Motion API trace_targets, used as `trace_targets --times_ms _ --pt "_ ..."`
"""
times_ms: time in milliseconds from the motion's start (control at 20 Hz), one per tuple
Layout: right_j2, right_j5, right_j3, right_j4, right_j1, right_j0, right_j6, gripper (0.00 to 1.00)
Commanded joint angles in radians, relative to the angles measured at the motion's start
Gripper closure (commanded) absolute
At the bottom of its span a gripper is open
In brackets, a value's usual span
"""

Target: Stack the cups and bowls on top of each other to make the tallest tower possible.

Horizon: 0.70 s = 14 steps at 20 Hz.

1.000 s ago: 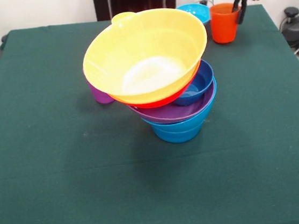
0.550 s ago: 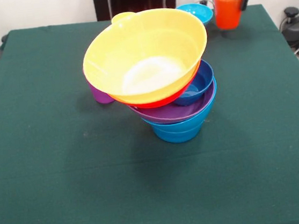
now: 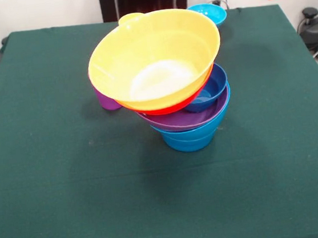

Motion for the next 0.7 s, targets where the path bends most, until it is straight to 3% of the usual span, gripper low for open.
trace_targets --times_ms 50,350,700 --pt "-0.008 0.157 -0.123 -0.076 -0.098 -0.036 0.085 1.00" --pt "-0.021 0.282 -0.202 -0.147 -0.147 -0.118 -0.016 1.00" --pt "0.012 0.444 -0.317 -0.269 -0.176 -0.259 -0.131 1.00"
